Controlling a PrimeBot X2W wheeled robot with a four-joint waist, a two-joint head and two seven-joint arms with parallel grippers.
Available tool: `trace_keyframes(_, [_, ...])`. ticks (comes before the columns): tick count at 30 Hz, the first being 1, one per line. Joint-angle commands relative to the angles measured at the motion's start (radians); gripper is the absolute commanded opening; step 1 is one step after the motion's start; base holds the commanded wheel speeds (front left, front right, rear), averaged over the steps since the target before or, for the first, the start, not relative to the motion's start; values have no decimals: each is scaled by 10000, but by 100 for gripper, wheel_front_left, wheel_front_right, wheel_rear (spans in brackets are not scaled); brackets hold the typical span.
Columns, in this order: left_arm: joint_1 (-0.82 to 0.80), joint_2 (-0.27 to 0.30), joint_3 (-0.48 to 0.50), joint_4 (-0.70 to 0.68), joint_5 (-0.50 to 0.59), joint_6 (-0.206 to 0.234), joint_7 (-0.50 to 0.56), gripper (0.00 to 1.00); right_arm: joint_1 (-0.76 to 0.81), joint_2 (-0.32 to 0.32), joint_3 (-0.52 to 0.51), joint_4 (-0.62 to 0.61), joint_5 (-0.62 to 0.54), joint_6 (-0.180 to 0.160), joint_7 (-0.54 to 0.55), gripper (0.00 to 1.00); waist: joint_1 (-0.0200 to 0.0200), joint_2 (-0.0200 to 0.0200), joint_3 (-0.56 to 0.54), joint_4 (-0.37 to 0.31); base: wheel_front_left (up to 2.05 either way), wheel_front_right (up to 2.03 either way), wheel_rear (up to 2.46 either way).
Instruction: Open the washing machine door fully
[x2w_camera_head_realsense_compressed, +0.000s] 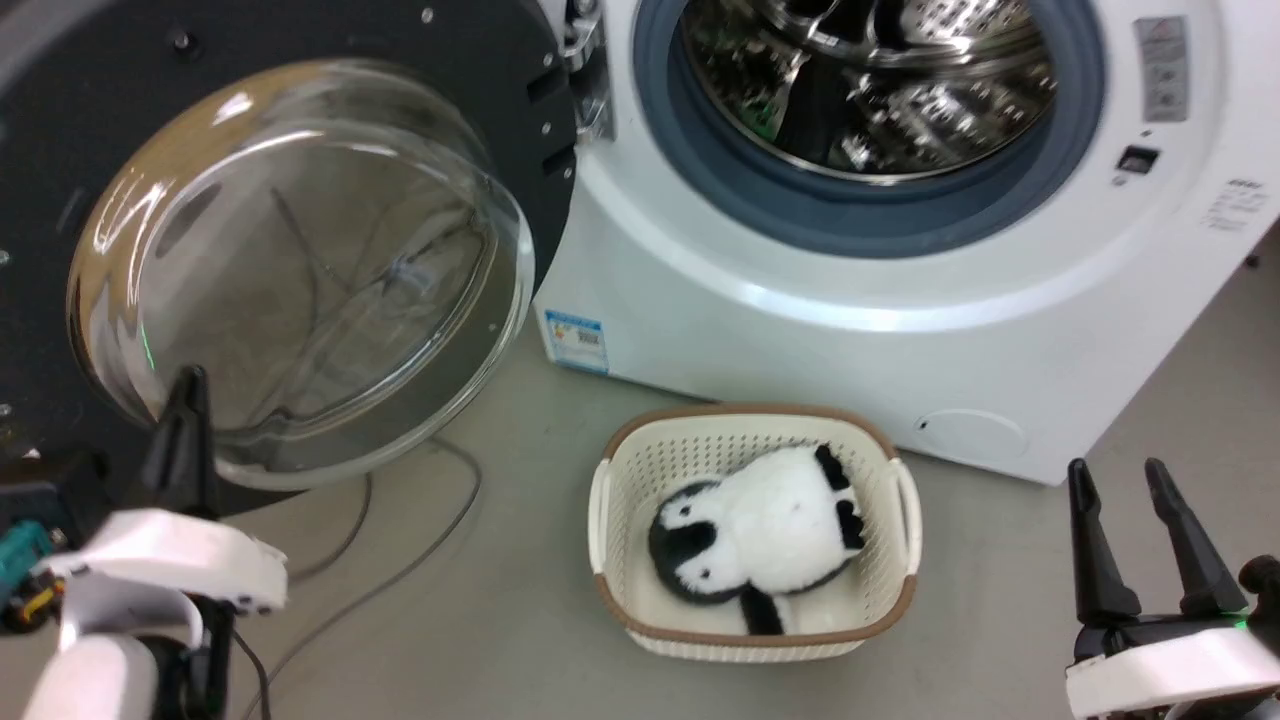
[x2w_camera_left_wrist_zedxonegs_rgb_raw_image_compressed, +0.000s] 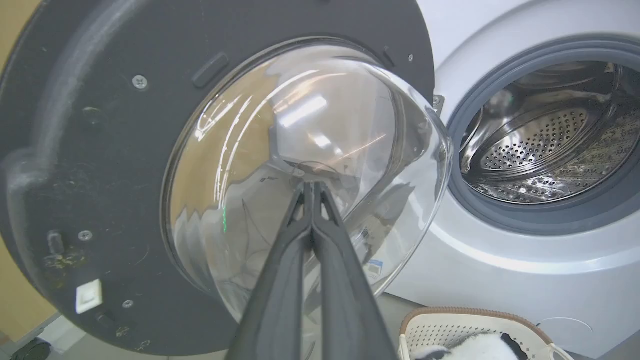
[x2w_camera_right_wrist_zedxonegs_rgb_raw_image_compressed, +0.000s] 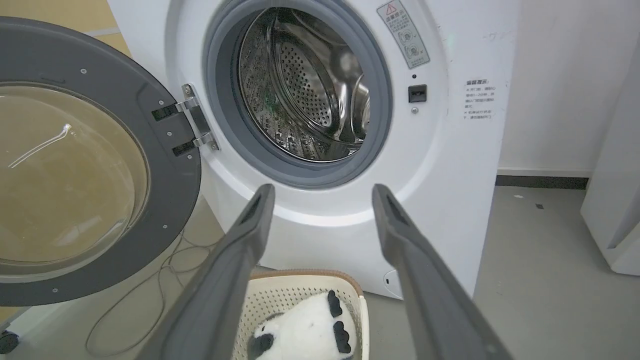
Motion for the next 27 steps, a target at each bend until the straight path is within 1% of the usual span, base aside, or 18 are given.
trace_keyframes(1, [280,-67,-43,-220,50,45,-20,0,130,34,27,0,46,8,-111,100,0,0,-291,-237,0,0,0])
trace_keyframes(6, [1019,-400,-474,-992,184,148,-89,0,299,29,102,-227,-14,8,-312,100,0,0,-648,-573,0,0,0])
trace_keyframes(10, [1372,-587,-830,-1332,324,110,-259,0,423,45,188,-337,-62,8,-363,100,0,0,-799,-846,0,0,0])
trace_keyframes(11, [1604,-724,-1032,-1460,415,140,-377,0,464,72,253,-445,-110,8,-390,100,0,0,-869,-1065,0,0,0])
trace_keyframes(19, [2098,-1092,-1695,-1450,822,228,-822,0,673,83,474,-655,-391,8,-474,100,0,0,-1009,-1750,0,0,0])
trace_keyframes(24, [2446,-1411,-1890,-1366,932,411,-1258,0,884,133,559,-695,-471,8,-520,100,0,0,-1074,-2115,0,0,0])
trace_keyframes(27, [2615,-1513,-2043,-1278,984,411,-1396,0,930,170,618,-686,-511,8,-534,100,0,0,-1069,-2316,0,0,0])
